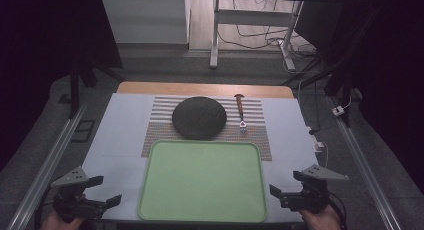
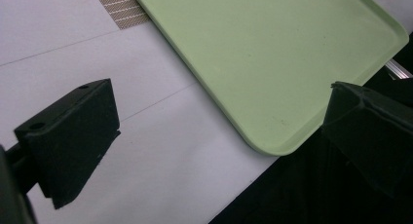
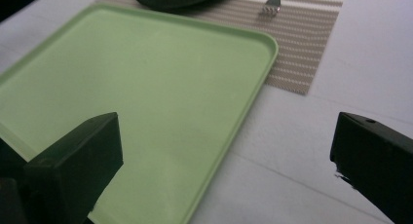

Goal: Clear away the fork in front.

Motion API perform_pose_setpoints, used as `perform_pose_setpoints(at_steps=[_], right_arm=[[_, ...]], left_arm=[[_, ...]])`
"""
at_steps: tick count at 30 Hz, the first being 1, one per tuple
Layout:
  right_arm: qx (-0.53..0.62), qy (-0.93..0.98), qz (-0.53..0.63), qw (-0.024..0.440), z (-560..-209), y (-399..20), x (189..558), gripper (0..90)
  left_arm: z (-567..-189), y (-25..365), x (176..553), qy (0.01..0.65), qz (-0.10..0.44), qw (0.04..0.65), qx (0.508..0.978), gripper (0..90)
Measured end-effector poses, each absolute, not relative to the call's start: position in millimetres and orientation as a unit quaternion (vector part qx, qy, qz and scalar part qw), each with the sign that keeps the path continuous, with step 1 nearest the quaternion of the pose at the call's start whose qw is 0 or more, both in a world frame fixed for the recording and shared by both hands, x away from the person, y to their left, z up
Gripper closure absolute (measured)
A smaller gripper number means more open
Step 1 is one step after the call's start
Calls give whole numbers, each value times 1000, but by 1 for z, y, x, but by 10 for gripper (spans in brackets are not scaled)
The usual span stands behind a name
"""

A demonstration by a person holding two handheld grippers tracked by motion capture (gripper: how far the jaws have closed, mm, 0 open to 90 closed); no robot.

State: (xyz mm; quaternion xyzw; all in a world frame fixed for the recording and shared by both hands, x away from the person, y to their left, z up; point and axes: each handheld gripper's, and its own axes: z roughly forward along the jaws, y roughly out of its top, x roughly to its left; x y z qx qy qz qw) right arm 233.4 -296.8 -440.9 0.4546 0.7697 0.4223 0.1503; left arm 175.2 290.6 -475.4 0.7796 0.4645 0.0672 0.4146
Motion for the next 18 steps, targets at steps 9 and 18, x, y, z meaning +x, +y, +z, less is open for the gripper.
perform_pose_setpoints(at_steps=[9, 18], right_arm=[[449, 784, 407, 137, -444, -290, 245, 0], [429, 795, 399, 154, -445, -281, 254, 0]], left_arm=[[-475, 290, 175, 466, 69, 413, 779, 1], [-475, 290, 175, 466, 71, 411, 780, 1]])
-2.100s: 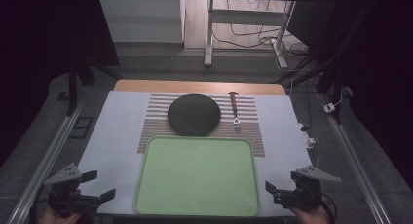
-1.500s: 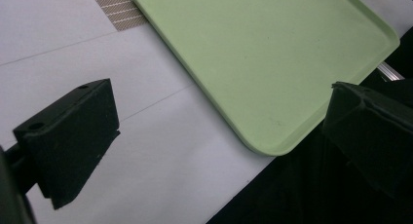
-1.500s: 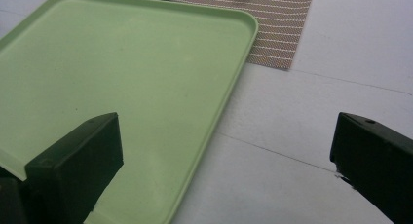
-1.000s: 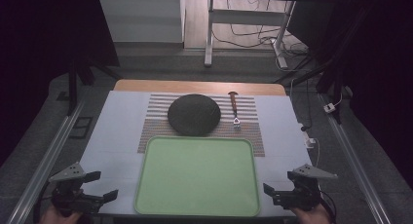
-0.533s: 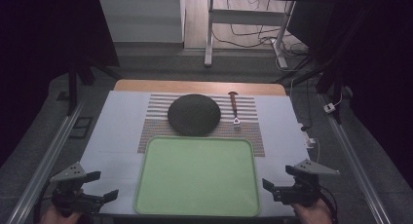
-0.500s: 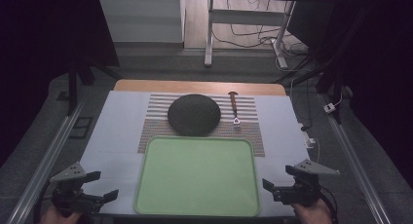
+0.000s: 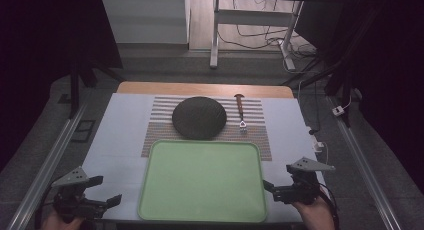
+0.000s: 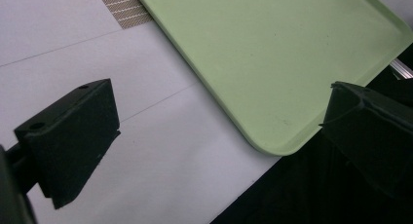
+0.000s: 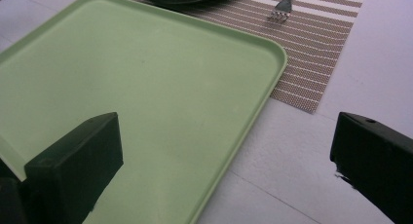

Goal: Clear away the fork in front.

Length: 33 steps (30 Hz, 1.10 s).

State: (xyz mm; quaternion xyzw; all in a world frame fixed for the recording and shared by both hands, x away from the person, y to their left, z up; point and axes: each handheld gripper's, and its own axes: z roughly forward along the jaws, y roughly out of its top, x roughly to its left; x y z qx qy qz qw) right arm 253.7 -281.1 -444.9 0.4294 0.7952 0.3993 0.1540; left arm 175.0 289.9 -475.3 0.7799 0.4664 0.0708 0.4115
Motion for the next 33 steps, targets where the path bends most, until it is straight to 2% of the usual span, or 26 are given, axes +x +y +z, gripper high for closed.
perform_pose_setpoints(at_steps=[20, 23, 33], right_arm=[[426, 807, 379, 153, -449, -263, 291, 0], [423, 810, 381, 141, -450, -262, 299, 0], [408, 824, 356, 163, -456, -257, 325, 0]], left_arm=[[-475, 290, 175, 465, 72, 410, 781, 0], [-475, 290, 175, 465, 72, 410, 781, 0], [-476, 290, 175, 466, 71, 410, 781, 0]])
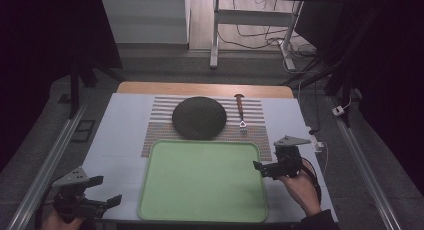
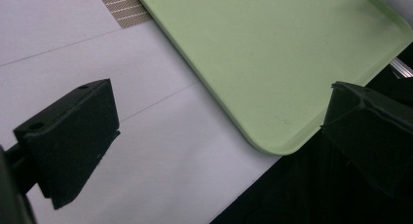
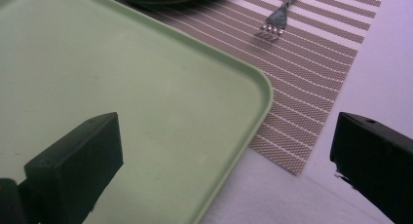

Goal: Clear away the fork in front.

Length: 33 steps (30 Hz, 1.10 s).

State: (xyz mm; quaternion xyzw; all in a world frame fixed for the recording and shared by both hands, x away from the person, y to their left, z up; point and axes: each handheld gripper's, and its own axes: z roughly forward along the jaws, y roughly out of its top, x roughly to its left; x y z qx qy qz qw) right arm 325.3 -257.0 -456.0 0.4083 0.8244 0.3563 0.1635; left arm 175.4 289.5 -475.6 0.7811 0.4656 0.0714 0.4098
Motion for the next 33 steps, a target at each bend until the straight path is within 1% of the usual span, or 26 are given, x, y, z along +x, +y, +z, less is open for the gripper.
perform_pose_setpoints(at_steps=[2, 7, 17, 23, 33], right_arm=[[413, 825, 347, 171, -458, -255, 332, 0], [421, 821, 346, 171, -460, -252, 343, 0], [421, 829, 308, 202, -465, -241, 375, 0], [415, 836, 292, 209, -468, -235, 389, 0], [395, 851, 253, 236, -475, -223, 416, 0]], left_arm=[[-476, 290, 175, 466, 71, 410, 781, 0], [-476, 290, 175, 466, 69, 411, 781, 0], [-476, 290, 176, 465, 69, 410, 782, 0], [-476, 289, 176, 465, 69, 406, 783, 0], [-476, 289, 177, 466, 68, 405, 783, 0]])
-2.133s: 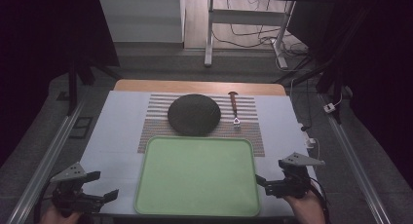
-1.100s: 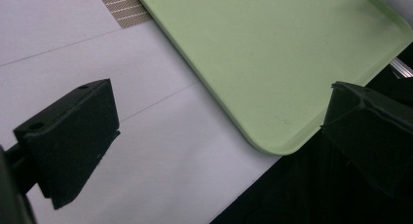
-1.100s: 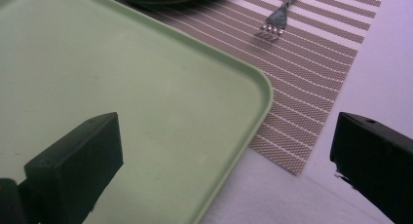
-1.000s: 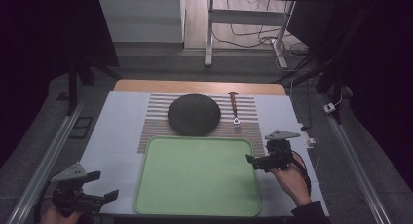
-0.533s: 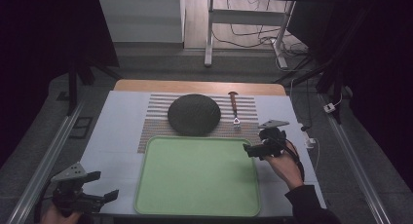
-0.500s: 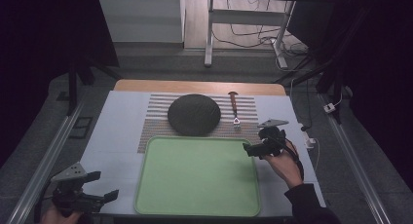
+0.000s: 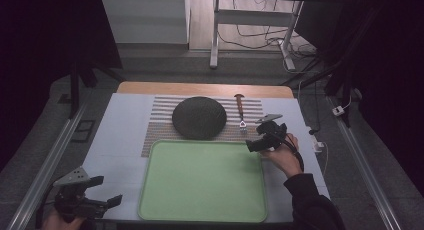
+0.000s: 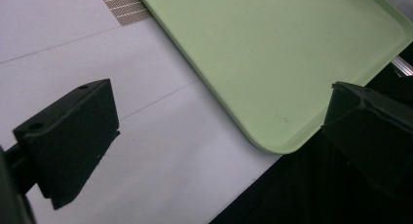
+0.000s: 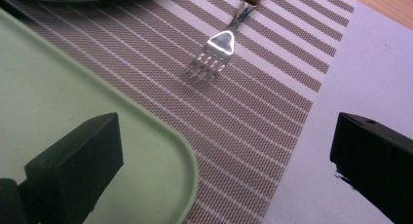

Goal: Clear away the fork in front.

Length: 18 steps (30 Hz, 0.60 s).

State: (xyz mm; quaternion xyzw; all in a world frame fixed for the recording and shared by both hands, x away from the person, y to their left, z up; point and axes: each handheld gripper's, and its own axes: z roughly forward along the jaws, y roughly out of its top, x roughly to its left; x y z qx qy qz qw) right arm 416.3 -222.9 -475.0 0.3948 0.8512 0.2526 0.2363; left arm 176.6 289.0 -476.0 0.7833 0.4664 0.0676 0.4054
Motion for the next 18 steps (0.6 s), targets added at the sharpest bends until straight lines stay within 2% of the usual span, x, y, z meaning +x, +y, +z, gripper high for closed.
perform_pose_setpoints(at_steps=[12, 15, 16, 18], right_arm=[[336, 876, 184, 293, -490, -201, 443, 27], [311, 883, 165, 310, -495, -193, 445, 62], [287, 888, 148, 328, -497, -189, 446, 91], [265, 894, 141, 333, -499, -185, 446, 135]], left_arm=[[-476, 289, 177, 467, 66, 406, 783, 0], [-476, 289, 177, 467, 66, 406, 783, 0], [-476, 289, 177, 467, 66, 406, 783, 0], [-476, 289, 176, 467, 66, 406, 783, 0]])
